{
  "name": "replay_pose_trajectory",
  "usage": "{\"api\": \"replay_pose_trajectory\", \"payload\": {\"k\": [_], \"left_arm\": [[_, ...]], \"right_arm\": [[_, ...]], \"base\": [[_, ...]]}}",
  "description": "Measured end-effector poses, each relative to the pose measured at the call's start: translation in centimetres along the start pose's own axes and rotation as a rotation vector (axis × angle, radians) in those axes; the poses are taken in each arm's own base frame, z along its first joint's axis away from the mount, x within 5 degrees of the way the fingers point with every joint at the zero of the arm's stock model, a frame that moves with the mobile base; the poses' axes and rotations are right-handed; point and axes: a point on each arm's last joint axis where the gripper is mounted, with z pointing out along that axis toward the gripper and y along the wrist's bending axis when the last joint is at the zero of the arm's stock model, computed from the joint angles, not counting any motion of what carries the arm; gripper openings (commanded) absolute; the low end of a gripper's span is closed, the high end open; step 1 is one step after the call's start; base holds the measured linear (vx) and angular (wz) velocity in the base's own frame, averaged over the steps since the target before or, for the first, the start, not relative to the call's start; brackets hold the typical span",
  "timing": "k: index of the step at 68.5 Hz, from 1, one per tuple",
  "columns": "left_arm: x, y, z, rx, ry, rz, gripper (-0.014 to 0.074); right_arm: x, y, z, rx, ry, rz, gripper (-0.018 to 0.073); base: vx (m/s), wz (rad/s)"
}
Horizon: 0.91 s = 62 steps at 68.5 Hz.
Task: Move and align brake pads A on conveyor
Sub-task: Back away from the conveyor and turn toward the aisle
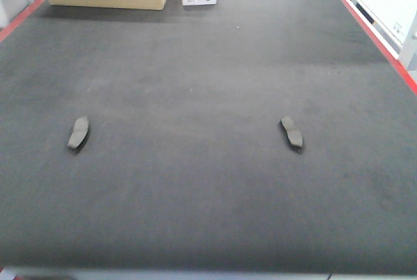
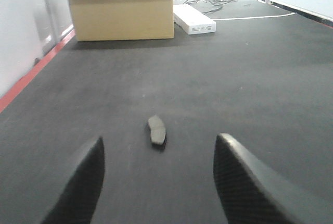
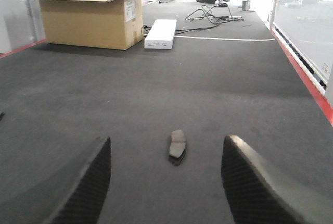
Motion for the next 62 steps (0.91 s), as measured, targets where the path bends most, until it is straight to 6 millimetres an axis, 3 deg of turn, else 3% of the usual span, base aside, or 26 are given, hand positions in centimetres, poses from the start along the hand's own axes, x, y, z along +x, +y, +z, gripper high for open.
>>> {"api": "replay_pose_trajectory", "payload": {"k": [62], "left_arm": [[0.00, 0.00, 0.00, 0.000, 0.000, 0.000, 0.0451]], "right_arm": [[0.11, -0.01, 0.00, 0.001, 0.011, 0.000, 0.0442]], "base": [[-0.38, 0.04]]}}
